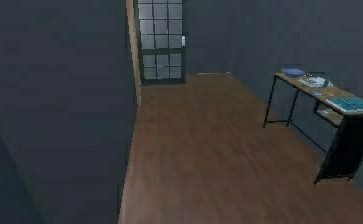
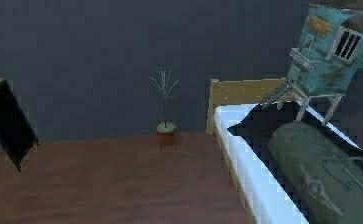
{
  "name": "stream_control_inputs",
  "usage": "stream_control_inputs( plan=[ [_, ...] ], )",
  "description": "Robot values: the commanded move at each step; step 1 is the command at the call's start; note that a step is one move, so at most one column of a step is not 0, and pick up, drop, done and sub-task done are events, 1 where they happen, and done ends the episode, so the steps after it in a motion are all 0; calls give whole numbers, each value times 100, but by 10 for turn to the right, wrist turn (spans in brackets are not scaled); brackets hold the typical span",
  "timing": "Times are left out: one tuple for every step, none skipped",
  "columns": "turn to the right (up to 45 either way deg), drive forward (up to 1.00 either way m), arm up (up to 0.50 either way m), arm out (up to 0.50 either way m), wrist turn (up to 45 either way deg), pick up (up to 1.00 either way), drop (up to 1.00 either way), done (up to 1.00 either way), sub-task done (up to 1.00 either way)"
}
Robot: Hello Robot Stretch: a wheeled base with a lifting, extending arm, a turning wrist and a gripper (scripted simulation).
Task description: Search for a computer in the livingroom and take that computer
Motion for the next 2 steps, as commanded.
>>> stream_control_inputs(
  plan=[
    [0,100,0,0,0,0,0,0,0],
    [0,100,0,0,0,0,0,0,0]
  ],
)
